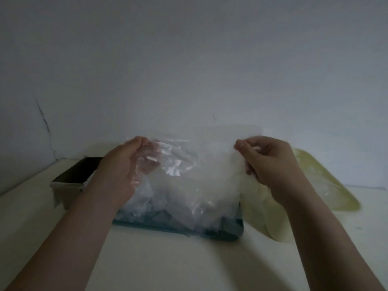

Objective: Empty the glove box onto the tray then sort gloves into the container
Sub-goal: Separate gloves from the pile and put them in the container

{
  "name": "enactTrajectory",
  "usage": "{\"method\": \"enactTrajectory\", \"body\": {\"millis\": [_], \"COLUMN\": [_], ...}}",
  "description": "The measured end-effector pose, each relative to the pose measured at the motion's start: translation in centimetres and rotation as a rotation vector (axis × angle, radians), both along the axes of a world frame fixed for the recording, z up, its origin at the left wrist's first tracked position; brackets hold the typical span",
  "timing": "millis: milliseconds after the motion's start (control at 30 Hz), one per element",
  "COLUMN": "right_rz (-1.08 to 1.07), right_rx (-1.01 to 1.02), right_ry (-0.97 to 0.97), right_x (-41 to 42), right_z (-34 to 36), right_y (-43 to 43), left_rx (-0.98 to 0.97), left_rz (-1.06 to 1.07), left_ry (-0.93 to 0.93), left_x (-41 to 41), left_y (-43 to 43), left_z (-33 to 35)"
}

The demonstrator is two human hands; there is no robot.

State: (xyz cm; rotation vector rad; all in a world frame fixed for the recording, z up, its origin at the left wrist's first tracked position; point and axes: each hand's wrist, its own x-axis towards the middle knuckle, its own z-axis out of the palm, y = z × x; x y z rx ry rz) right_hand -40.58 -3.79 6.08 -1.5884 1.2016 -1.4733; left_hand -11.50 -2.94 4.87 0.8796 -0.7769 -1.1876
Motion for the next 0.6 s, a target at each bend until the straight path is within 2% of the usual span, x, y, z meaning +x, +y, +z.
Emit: {"method": "enactTrajectory", "body": {"millis": [100, 200, 433, 600], "right_rz": [0.014, -0.009, -0.159, -0.171], "right_rx": [-0.004, 0.067, 0.222, 0.224], "right_ry": [0.033, 0.156, 0.585, 0.755], "right_x": [-2.1, -6.0, -14.7, -14.5], "right_z": [2.4, 4.3, 4.9, 2.8], "right_y": [0.9, 0.5, -3.2, -7.4], "left_rx": [-0.079, -0.125, -0.138, -0.206], "left_rz": [-0.021, -0.164, -0.469, -0.634], "left_ry": [-0.157, -0.229, -0.265, -0.284], "left_x": [-1.5, -4.4, -9.2, -12.6], "left_y": [0.4, 0.7, 1.6, 2.2], "left_z": [1.4, 2.5, 5.0, 7.5]}}
